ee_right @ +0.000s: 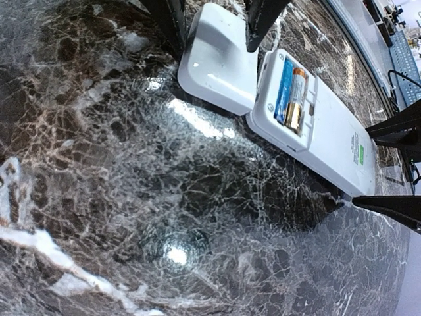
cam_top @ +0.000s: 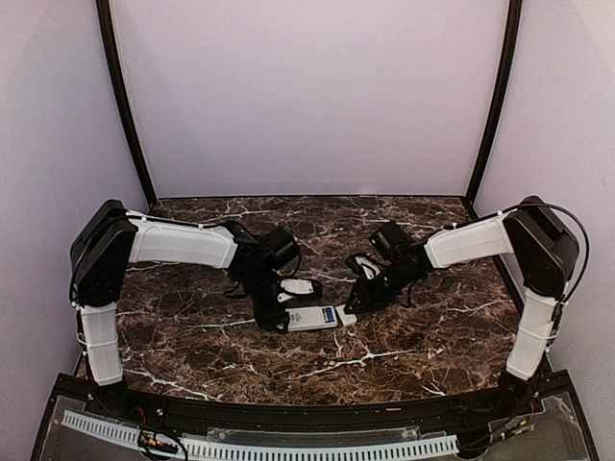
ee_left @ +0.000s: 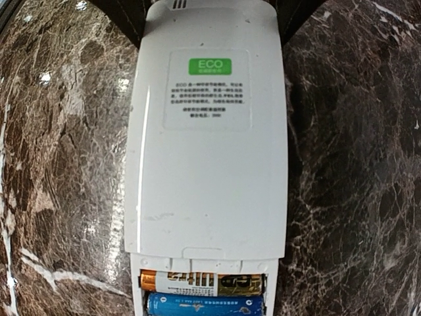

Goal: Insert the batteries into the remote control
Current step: Load the battery cover onto the remote control without the battery cover.

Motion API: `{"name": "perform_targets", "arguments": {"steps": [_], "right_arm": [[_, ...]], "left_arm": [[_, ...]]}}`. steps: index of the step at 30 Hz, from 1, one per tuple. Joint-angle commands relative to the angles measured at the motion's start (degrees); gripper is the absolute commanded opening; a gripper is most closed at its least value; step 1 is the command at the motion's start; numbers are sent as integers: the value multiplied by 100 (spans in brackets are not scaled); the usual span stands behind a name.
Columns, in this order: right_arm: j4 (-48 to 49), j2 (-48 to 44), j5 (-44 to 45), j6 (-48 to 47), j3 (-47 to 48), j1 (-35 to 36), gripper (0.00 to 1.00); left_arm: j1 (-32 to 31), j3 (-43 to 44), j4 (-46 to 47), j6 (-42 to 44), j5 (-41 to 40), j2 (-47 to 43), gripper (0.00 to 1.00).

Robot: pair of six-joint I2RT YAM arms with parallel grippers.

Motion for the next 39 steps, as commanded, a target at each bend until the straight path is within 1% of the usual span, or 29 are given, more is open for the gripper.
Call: {"name": "perform_targets", "arguments": {"steps": [1,7,13,17,21,27,33,39], "right_arm": [[247,-143,-161,465,-404,47,29],[266,-108,-90,535,-424,50,28],[336,-153,-73,612,-448,44,28],[471,-157,-229,648,-489,49,28],[731,-178,-479,726,-559,50,28],[1110,-202,-789,874,-703,49,26],[1008,-206,-774,780,-738,49,26],[1090,-318,-851,899,-770,89,26]], "left_arm": [[-138,41,-492,-450,-161,52,25],[-282,144,-472,-354,-252,220,25],[-355,295,-911,-343,-265,226,21],[-456,460,-1085,-371,-293,206,21],[-464,512,-1014,-378,-290,192,25],[-463,447,-929,-343,-404,282,26],[-455,423,-801,-350,-679,305,26],[-446,590,-771,-601,-691,363,26]]}}
